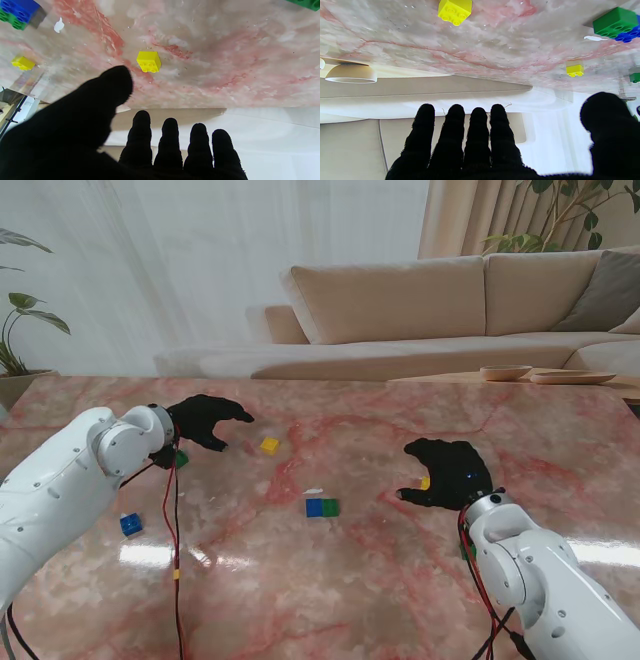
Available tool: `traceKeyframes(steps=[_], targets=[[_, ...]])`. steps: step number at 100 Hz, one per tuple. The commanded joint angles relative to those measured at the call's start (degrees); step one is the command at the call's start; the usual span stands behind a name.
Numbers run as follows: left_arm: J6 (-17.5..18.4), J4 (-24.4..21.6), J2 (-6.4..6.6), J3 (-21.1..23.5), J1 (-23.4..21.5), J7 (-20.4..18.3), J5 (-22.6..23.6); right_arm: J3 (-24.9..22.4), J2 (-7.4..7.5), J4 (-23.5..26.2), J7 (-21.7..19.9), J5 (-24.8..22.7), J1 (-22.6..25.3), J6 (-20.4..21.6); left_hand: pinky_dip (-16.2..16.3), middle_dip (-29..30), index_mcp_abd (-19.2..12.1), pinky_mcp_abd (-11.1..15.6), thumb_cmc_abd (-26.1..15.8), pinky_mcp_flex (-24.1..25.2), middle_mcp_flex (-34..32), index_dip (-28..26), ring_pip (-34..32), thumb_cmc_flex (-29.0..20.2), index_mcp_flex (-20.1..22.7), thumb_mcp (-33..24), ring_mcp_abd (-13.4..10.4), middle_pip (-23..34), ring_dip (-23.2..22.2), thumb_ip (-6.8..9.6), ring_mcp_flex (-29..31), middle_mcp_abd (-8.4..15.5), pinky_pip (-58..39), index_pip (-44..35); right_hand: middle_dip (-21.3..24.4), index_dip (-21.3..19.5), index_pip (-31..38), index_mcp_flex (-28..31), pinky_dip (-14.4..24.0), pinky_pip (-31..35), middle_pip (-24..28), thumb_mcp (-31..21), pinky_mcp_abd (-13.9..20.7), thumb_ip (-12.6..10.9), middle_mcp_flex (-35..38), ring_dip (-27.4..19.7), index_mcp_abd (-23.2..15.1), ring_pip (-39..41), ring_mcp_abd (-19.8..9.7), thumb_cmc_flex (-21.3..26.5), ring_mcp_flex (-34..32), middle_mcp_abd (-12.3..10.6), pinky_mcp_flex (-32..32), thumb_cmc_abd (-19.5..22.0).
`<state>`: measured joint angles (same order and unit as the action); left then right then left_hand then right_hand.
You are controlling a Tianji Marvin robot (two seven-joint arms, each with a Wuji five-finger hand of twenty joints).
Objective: Build a two-level staggered structure with toy bricks
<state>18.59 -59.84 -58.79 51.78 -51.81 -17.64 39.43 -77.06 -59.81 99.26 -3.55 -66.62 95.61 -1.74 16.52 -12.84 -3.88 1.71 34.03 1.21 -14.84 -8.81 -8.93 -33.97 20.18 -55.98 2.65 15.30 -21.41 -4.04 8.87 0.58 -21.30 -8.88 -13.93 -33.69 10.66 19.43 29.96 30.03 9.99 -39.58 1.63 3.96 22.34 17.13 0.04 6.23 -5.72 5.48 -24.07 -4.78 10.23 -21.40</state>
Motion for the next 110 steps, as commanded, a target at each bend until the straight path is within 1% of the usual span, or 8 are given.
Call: traceKeyframes(steps=[1, 16, 19, 35, 51, 70, 87, 110], targets=[[-0.2, 1.2, -0.82, -1.5, 1.8, -0.8, -1.5, -0.1, -0.13, 0.1, -0.5, 0.3, 1.0, 0.1, 1.6, -1.0, -2.8, 1.9, 2.2, 0.6, 2.5, 0.9, -0.5, -1.9, -3.1, -2.8, -1.3, 0.5, -1.2, -1.71, -3.1, 1.5, 5.1, 0.1, 0.9, 0.8, -1.4, -0.6, -1.5, -0.8, -1.1, -1.1, 0.1, -2.4, 0.3, -1.2, -0.3, -0.7, 0.0, -1.4, 1.7, 0.7, -0.8, -0.1], [0.1, 8.3, -2.41, -11.2, 7.4, 1.1, -4.9, -0.5, -0.17, 0.1, 0.0, 0.6, 1.7, 0.4, 6.6, -1.2, -2.7, 1.3, 2.9, 1.6, 4.0, 1.5, 1.0, -1.8, -6.4, -2.4, -0.8, -4.4, -1.7, -2.46, -5.2, 0.9, 10.4, 0.9, 0.8, 0.8, -1.3, -0.5, -1.6, -0.7, -1.1, -1.0, 0.2, -2.3, 0.3, -1.2, -0.2, -0.7, -0.1, -1.2, 1.8, 0.6, -0.9, -0.4], [-0.1, 9.8, -2.97, -12.9, 8.3, 1.7, -5.9, -0.5, -0.18, 0.1, 0.1, 0.6, 1.9, 0.5, 8.9, -2.9, -2.6, 1.3, 3.1, 1.6, 4.2, 1.6, 1.5, -1.8, -6.8, -1.5, -0.7, -5.3, -2.8, -2.48, -5.3, 0.7, 12.0, 0.9, 0.8, 0.8, -1.3, -0.5, -1.7, -0.7, -1.1, -1.0, 0.2, -2.3, 0.3, -1.2, -0.2, -0.7, 0.0, -1.1, 1.8, 0.7, -0.9, -0.4], [0.1, 17.4, -6.32, -20.7, 12.0, 8.0, -8.3, -1.3, -0.28, 0.7, 0.9, 0.8, 2.9, 0.9, 11.7, -5.0, -1.5, 1.0, 3.6, 1.8, 5.2, 1.8, 1.3, 0.1, -9.3, 1.0, -0.5, -6.4, -4.3, -3.47, -5.6, 0.5, 12.4, 1.4, 0.8, 0.8, -1.2, -0.4, -1.8, -0.6, -1.1, -1.0, 0.2, -2.3, 0.3, -1.2, -0.2, -0.7, 0.0, -0.9, 1.8, 0.6, -0.9, -0.4], [1.5, 25.2, -10.41, -27.2, 15.2, 13.0, -10.5, -2.0, -0.34, 1.3, 1.2, 0.8, 3.7, 1.3, 13.8, -6.6, -0.5, 0.5, 4.3, 2.0, 5.3, 1.8, 0.9, 1.2, -9.0, 2.9, -0.3, -6.6, -5.4, -3.91, -5.4, 0.3, 12.1, 1.1, 0.7, 0.8, -1.1, -0.2, -1.9, -0.5, -1.1, -1.0, 0.0, -2.3, 0.3, -1.2, -0.3, -0.6, 0.0, -0.7, 1.8, 0.7, -0.9, -0.5], [4.1, 36.9, -16.78, -33.5, 18.4, 16.8, -13.5, -2.5, -0.32, 1.8, 0.8, 0.7, 4.2, 1.4, 17.1, -7.8, 1.1, -0.5, 4.6, 2.1, 5.4, 0.5, 0.3, 2.8, -9.1, 4.2, 0.3, -6.6, -6.3, -4.53, -5.5, -0.1, 10.3, -1.3, 0.7, 0.9, -1.0, 0.1, -1.9, -0.4, -1.0, -1.0, -0.1, -2.3, 0.7, -1.2, -0.5, -0.6, 0.3, -0.6, 1.9, 0.6, -0.9, -0.3], [6.9, 44.6, -21.23, -36.7, 19.5, 20.9, -14.3, -2.5, -0.26, 1.3, -0.2, 1.1, 4.0, 1.0, 18.9, -8.7, -0.3, -1.4, 5.5, 2.1, 4.8, -2.9, -1.6, 4.5, -8.1, 4.2, 0.5, -4.9, -7.5, -4.97, -5.0, 0.0, 7.8, -7.9, 0.7, 1.0, -1.0, 0.1, -1.9, -0.2, -1.1, -1.0, -0.2, -2.2, 0.4, -1.1, -0.4, -0.7, 0.6, -0.4, 2.6, 0.7, -1.0, -0.4], [5.6, 44.9, -21.86, -37.9, 18.9, 22.1, -13.9, -3.1, -0.24, 1.7, -0.5, 0.9, 4.6, 1.1, 18.6, -9.2, 0.0, -1.7, 6.3, 1.9, 3.6, -10.0, -3.9, 4.8, -8.4, 3.2, 0.6, -1.4, -8.0, -5.16, -4.4, 0.8, 6.1, -20.6, 0.7, 1.0, -0.9, 0.2, -1.7, 0.2, -1.1, -0.9, -0.5, -2.2, 0.3, -1.0, -0.6, -0.6, 0.7, -0.2, 2.8, 0.8, -0.9, -0.4]])
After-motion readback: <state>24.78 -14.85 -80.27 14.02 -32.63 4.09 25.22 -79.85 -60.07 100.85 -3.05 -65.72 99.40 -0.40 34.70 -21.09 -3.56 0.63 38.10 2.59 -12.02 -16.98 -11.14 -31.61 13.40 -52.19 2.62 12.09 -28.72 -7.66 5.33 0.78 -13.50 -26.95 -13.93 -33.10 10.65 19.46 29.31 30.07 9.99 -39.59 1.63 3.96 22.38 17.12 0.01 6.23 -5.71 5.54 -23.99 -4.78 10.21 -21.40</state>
